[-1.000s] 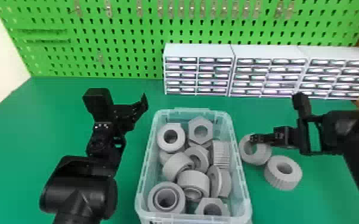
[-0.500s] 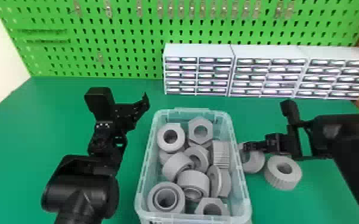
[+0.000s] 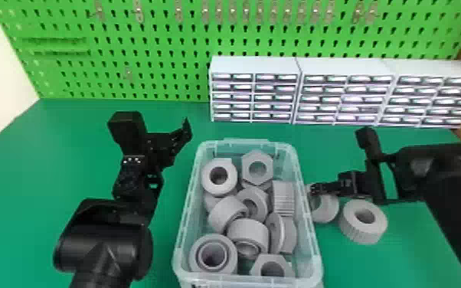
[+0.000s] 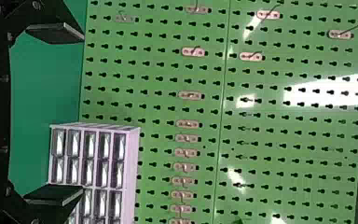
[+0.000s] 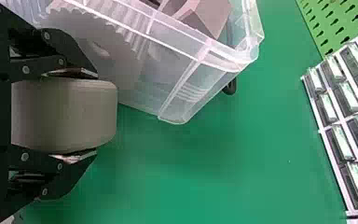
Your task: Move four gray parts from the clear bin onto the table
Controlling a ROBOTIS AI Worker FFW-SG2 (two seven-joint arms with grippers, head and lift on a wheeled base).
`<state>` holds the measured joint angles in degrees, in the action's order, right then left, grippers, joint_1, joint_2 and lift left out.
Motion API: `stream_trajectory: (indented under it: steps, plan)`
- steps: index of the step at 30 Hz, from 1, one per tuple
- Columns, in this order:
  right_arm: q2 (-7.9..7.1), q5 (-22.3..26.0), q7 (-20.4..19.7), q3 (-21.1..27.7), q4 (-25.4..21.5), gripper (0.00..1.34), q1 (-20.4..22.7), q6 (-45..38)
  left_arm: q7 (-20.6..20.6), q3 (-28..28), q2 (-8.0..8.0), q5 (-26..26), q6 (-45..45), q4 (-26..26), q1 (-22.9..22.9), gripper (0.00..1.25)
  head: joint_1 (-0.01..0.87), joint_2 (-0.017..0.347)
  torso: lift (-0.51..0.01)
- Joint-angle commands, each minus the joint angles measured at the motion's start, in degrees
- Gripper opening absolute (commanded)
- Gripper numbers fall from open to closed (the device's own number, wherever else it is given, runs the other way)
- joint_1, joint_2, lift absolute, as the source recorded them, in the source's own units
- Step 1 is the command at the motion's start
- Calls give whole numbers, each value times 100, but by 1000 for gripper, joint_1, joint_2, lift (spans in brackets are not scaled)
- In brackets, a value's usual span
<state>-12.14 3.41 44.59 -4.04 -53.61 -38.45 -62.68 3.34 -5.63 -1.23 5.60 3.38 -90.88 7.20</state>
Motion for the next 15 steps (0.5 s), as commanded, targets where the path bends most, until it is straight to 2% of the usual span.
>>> stream_trajectory:
  steps: [1,8,15]
  plan:
    - [1,-25,6,8,0,724,13,-16,0,0,0,-7,-4,0,1,1106,693,72,-52]
    - [1,-69,-3,17,-9,868,13,-16,0,0,0,2,-4,0,-8,1106,693,72,-52]
    - [1,-244,6,8,-79,890,-4,-51,0,0,0,2,5,0,-17,1106,693,72,-52]
